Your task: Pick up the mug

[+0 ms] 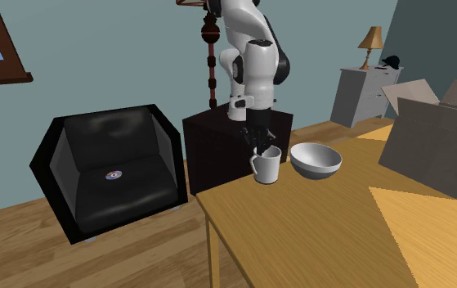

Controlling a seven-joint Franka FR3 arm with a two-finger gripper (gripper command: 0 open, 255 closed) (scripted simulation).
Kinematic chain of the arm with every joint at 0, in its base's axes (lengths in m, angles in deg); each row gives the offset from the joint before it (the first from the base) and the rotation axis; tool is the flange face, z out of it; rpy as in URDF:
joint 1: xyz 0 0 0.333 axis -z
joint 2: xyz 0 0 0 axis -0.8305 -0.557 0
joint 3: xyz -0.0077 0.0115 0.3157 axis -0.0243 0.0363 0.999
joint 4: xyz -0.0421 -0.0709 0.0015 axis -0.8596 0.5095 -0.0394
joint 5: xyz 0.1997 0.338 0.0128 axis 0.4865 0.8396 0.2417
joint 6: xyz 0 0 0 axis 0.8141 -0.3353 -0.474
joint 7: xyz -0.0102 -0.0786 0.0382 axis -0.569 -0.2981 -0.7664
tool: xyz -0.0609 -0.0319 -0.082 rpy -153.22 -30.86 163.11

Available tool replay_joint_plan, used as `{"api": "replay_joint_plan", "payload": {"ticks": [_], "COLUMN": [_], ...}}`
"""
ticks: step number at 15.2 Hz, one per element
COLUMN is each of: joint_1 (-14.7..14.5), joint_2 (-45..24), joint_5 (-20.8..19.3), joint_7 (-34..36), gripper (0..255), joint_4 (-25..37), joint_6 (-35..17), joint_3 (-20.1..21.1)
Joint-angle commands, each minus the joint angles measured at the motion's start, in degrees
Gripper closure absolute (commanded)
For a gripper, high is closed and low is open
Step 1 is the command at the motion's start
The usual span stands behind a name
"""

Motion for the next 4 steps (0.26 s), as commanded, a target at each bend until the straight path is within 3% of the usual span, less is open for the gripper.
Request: {"api": "replay_joint_plan", "payload": {"ticks": [1,4], "joint_1": [0.39,0.62], "joint_2": [1.16,1.8], "joint_5": [0.75,1.2], "joint_7": [-0.43,-0.71], "gripper": [255,255], "joint_4": [-0.04,0.02], "joint_6": [1.05,1.7], "joint_3": [0.56,0.86]}}
